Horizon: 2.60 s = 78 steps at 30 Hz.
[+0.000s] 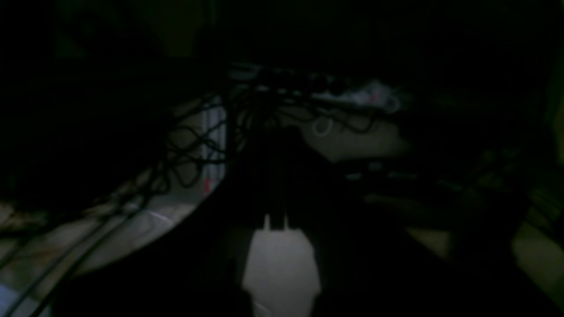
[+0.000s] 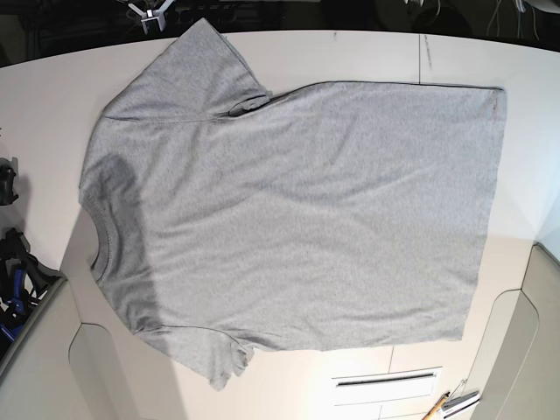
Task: Fold the T-shirt properly
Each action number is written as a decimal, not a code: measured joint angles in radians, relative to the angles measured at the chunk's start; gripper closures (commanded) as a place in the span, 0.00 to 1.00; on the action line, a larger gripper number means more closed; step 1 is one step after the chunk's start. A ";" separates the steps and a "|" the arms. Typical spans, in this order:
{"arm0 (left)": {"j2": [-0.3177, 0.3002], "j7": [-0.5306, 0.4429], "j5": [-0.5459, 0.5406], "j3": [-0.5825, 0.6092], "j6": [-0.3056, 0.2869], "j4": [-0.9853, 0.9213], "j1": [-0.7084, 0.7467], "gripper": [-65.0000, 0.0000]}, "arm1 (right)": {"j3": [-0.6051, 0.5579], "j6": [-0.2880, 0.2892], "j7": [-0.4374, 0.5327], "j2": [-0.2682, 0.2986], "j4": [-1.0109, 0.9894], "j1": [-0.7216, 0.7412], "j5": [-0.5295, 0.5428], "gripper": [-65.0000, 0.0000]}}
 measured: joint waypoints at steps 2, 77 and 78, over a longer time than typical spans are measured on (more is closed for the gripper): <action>-0.050 0.002 -0.053 0.000 -0.035 0.088 0.094 1.00 | 0.000 0.013 -0.003 0.029 0.122 -0.083 0.043 1.00; -0.236 0.632 -0.892 -0.748 -0.451 1.032 0.327 0.65 | 0.620 0.257 -0.521 -0.201 0.654 0.098 0.706 0.59; -0.236 0.632 -0.892 -0.748 -0.451 1.032 0.327 0.65 | 0.620 0.256 -0.525 -0.201 0.654 0.098 0.706 0.69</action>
